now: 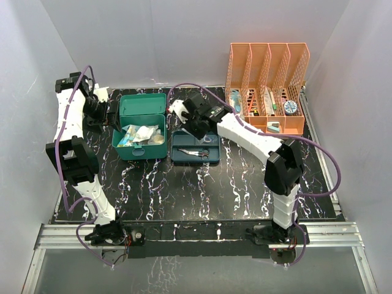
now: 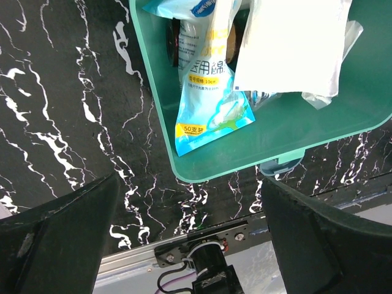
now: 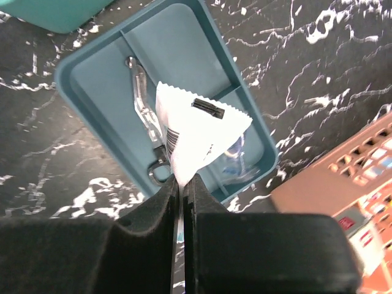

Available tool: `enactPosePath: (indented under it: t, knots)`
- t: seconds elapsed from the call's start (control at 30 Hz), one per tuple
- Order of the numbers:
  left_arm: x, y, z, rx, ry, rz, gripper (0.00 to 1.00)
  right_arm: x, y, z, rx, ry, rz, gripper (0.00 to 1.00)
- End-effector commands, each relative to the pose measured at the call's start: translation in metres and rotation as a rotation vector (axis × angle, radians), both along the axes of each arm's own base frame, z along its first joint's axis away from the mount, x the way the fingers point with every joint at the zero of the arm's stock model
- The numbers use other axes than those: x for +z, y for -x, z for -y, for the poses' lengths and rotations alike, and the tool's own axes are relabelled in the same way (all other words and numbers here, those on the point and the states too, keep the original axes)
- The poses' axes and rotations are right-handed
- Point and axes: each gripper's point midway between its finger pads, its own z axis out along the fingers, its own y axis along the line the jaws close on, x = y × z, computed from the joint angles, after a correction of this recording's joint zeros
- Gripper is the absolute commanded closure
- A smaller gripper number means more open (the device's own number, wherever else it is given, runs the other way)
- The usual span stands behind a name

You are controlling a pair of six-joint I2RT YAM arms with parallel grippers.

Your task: Organize the medicine kit

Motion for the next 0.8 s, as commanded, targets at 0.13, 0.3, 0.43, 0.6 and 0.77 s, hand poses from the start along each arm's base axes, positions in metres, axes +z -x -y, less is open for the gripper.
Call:
enactPosePath:
  t: [0.13,0.3,0.43,0.6,0.77]
  knots:
    - [0.010,0.015,0.013,-0.015,0.043,0.019,0.02,-0.005,-0.050,-0.029,0.418,0.006,0.070,0.97]
    - [0.006,0.015,0.013,-0.010,0.044,0.015,0.02,-0.019,-0.062,-0.040,0.463,0.010,0.086,0.97]
    - [0.004,0.015,0.012,-0.011,0.037,0.011,0.02,-0.034,-0.067,-0.043,0.484,0.026,0.082,0.97]
    - [0.002,0.017,0.010,-0.019,0.027,-0.001,0.02,-0.043,-0.071,-0.049,0.505,0.024,0.086,0.97]
    - [-0.001,0.017,0.009,-0.020,0.025,-0.015,0.02,-0.051,-0.077,-0.053,0.516,0.028,0.103,0.97]
